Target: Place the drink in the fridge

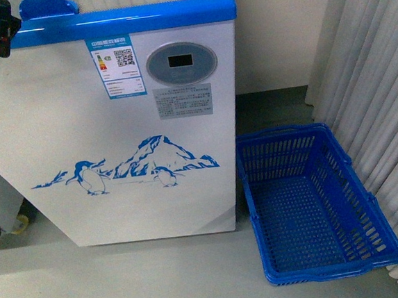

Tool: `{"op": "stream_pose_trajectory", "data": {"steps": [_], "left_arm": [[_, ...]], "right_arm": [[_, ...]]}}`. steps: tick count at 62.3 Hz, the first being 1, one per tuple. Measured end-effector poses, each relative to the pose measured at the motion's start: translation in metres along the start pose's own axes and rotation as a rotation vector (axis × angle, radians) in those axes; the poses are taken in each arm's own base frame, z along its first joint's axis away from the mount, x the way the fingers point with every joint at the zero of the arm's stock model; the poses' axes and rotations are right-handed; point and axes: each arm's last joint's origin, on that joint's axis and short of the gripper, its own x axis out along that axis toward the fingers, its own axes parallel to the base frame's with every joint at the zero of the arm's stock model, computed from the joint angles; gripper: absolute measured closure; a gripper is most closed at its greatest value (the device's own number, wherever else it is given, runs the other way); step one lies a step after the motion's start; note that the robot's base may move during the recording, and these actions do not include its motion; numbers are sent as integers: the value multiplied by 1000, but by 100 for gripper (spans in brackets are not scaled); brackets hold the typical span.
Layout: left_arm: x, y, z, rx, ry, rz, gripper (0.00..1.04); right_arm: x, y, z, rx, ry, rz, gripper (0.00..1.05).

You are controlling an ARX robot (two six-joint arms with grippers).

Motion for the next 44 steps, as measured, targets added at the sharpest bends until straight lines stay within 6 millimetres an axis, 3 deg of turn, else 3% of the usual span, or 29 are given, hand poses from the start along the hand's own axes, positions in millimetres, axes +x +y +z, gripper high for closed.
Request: {"op": "stream_pose_trajectory", "data": {"steps": [44], "left_arm": [[58, 18, 33, 48, 5, 30, 8]], "right_arm": [[0, 0, 0, 0, 0, 0, 71]]}}
